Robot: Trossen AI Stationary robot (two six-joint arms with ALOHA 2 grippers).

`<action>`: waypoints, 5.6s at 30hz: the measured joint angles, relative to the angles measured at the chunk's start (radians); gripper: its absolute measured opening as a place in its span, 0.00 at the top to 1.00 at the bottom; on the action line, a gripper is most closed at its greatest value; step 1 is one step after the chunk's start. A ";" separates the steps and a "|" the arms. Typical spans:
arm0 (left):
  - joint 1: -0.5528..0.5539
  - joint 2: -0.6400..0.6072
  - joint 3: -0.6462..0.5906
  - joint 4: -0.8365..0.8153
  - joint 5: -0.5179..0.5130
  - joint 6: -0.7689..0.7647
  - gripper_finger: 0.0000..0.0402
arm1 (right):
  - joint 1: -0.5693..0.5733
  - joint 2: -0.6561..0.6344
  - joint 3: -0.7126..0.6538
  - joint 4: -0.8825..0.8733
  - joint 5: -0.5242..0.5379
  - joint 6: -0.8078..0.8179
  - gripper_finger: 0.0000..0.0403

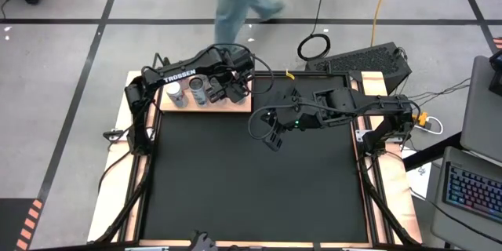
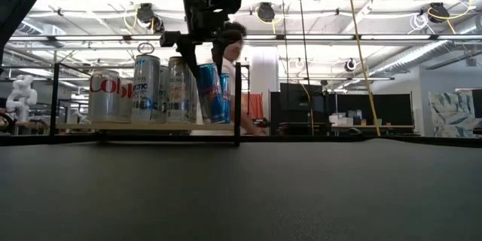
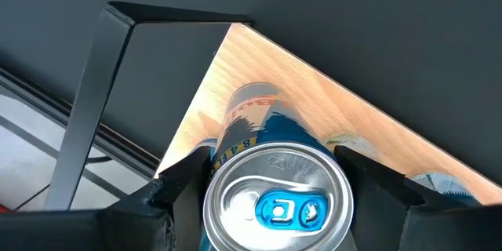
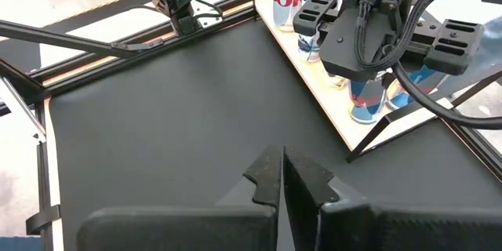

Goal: Place canned beverage on shelf
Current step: Put the blue soda can on the shelf aligned with the blue soda can

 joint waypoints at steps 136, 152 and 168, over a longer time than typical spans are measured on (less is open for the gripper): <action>-0.008 0.005 0.028 -0.002 -0.008 0.044 0.30 | 0.000 0.000 0.000 0.000 0.000 0.000 1.00; -0.009 0.005 0.028 0.038 -0.035 0.046 0.29 | 0.000 0.000 0.000 0.000 0.000 0.000 1.00; -0.023 -0.011 0.028 0.061 -0.113 0.016 0.29 | 0.000 0.000 0.000 0.000 0.000 0.000 1.00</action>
